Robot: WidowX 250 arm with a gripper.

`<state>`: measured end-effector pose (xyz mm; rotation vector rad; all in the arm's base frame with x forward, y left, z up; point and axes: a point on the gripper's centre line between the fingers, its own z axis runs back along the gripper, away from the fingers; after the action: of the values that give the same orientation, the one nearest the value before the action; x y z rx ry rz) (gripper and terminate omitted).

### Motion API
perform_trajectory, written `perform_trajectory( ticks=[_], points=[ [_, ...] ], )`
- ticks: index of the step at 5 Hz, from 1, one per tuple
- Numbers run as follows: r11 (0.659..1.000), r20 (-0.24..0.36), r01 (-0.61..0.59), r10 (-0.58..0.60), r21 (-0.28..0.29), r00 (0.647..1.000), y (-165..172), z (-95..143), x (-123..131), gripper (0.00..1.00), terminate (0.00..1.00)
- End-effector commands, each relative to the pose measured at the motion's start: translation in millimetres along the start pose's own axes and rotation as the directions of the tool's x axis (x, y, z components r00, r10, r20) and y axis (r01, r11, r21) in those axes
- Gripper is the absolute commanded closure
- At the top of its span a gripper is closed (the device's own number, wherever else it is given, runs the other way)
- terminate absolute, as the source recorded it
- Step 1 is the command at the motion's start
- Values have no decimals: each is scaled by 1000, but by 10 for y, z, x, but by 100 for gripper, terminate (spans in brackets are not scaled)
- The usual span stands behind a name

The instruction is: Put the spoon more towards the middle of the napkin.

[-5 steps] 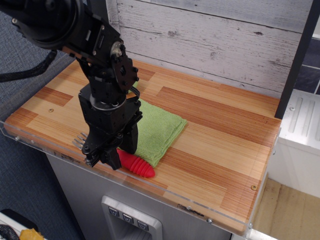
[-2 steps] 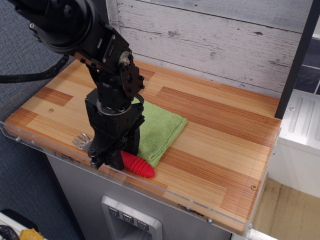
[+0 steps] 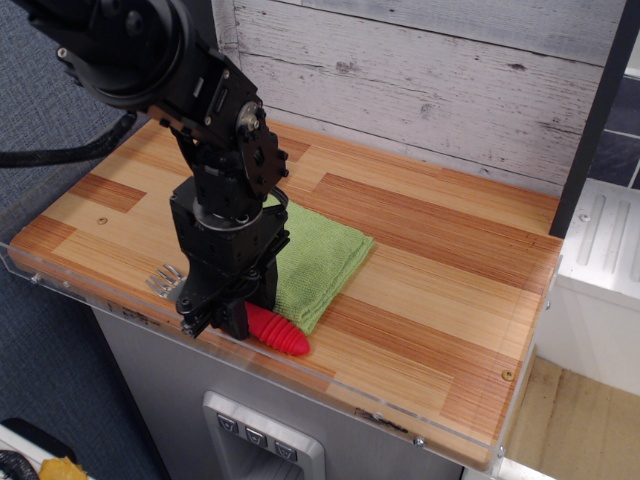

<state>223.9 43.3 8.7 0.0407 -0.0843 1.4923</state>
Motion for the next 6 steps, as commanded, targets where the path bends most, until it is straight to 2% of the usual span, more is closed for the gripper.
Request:
perform_trajectory(
  ticks=[1, 2, 3, 6],
  points=[
    [999, -40, 42, -43, -33, 998, -62, 333, -25, 100, 0],
    [998, -74, 31, -35, -48, 997, -152, 520, -21, 100, 0],
    [999, -65, -5, 2, -48, 998, -207, 643, 7, 100, 0],
    [997, -30, 54, -56, -56, 998, -271, 592, -30, 100, 0]
  ],
)
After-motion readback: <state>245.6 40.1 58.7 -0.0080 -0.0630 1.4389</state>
